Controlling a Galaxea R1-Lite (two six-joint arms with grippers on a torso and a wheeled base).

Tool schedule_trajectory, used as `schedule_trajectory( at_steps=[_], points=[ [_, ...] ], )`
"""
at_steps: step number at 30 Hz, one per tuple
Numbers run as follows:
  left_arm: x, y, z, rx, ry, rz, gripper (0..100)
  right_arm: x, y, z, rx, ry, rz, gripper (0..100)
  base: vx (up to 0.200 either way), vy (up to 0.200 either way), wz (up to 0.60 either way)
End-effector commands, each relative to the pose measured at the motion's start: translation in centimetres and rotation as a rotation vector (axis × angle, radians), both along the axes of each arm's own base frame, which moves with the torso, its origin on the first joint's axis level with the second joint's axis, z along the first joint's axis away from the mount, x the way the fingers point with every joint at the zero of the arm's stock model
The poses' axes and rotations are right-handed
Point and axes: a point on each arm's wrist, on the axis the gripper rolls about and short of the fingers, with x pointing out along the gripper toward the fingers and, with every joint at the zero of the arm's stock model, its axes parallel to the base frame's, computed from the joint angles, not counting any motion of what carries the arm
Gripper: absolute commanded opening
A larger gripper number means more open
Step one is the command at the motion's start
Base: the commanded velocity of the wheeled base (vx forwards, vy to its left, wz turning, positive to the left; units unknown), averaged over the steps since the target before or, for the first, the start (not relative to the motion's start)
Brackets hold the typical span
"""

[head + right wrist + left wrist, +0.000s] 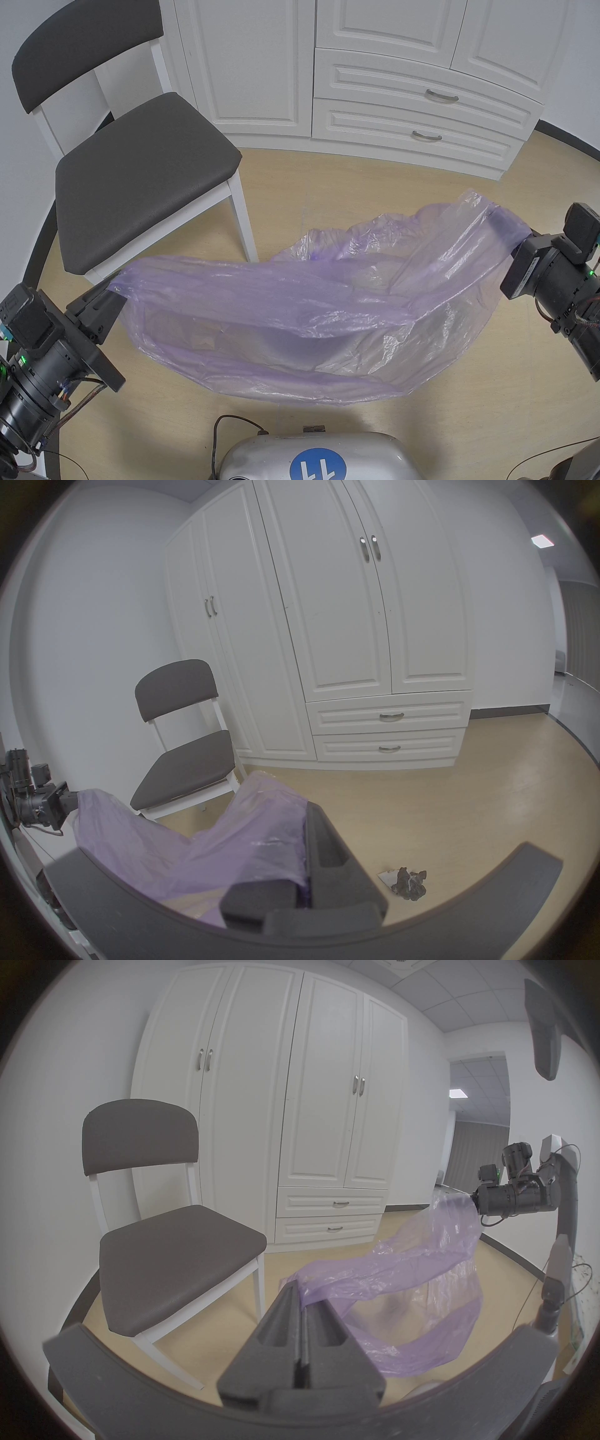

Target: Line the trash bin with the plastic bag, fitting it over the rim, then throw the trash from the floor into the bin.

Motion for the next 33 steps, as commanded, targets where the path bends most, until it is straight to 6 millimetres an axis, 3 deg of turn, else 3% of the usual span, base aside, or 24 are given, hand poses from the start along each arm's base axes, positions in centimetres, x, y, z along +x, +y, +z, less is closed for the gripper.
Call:
schedule_trajectory(
  at_steps=[1, 8, 19, 27, 33],
  points=[
    [-0.2, 0.3, 0.2, -0.006, -0.013, 0.009, 0, -0.4, -0.4, 0.1, 0.007, -0.006, -0.004, 0, 0.0, 0.0, 0.0],
    [0.1, 1.0, 0.6, -0.013, -0.029, 0.062, 0, 0.3, 0.5, -1.5, -0.04, 0.039, 0.008, 0, 0.0, 0.0, 0.0],
    [1.4, 2.6, -0.2, 0.045, 0.033, 0.162, 0, 0.0, -0.3, -2.3, -0.101, 0.052, -0.018, 0, 0.0, 0.0, 0.0],
    [1.9, 2.6, -0.9, 0.079, 0.092, 0.144, 0, 0.2, -1.0, -2.8, -0.155, 0.055, -0.057, 0, 0.0, 0.0, 0.0],
    [2.3, 2.5, -1.2, 0.068, 0.113, 0.145, 0, 0.1, -1.5, -4.7, -0.259, 0.092, -0.07, 0, 0.0, 0.0, 0.0]
  ],
)
